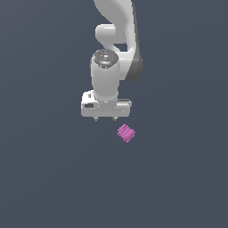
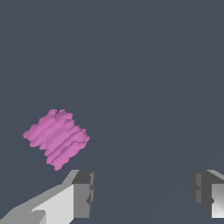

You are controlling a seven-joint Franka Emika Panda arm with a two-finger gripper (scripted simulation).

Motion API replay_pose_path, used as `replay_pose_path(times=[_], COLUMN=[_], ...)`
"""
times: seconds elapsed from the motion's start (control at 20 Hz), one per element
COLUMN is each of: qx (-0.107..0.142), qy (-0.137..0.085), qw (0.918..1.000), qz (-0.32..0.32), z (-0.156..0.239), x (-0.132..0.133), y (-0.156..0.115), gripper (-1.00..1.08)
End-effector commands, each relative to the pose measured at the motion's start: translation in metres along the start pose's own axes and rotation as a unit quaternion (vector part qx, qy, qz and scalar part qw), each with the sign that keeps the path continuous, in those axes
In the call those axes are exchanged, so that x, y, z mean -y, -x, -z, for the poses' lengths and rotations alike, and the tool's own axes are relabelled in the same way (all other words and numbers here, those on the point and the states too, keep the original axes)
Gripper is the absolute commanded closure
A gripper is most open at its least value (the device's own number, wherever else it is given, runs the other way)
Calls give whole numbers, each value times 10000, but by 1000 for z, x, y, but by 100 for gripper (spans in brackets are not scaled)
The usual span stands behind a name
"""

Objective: Pick up the object and move it to a goal position.

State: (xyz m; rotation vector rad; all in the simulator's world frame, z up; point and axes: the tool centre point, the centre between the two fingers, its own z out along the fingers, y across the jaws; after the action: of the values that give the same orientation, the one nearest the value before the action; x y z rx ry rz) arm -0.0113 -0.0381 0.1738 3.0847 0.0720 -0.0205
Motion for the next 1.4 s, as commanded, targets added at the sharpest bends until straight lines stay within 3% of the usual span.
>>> replay_pose_path(times=[0.0,0.4,0.8,1.05,1.35], qx=[13,274,860,1344,1867], qy=[-8,-276,-968,-1657,-2583], qw=[10000,9990,9892,9711,9364], qz=[-5,-219,-689,-1068,-1470], z=[-1,-15,-46,-69,-88], x=[0,2,11,23,43], y=[0,5,15,22,28], gripper=[-60,-60,-60,-60,-60])
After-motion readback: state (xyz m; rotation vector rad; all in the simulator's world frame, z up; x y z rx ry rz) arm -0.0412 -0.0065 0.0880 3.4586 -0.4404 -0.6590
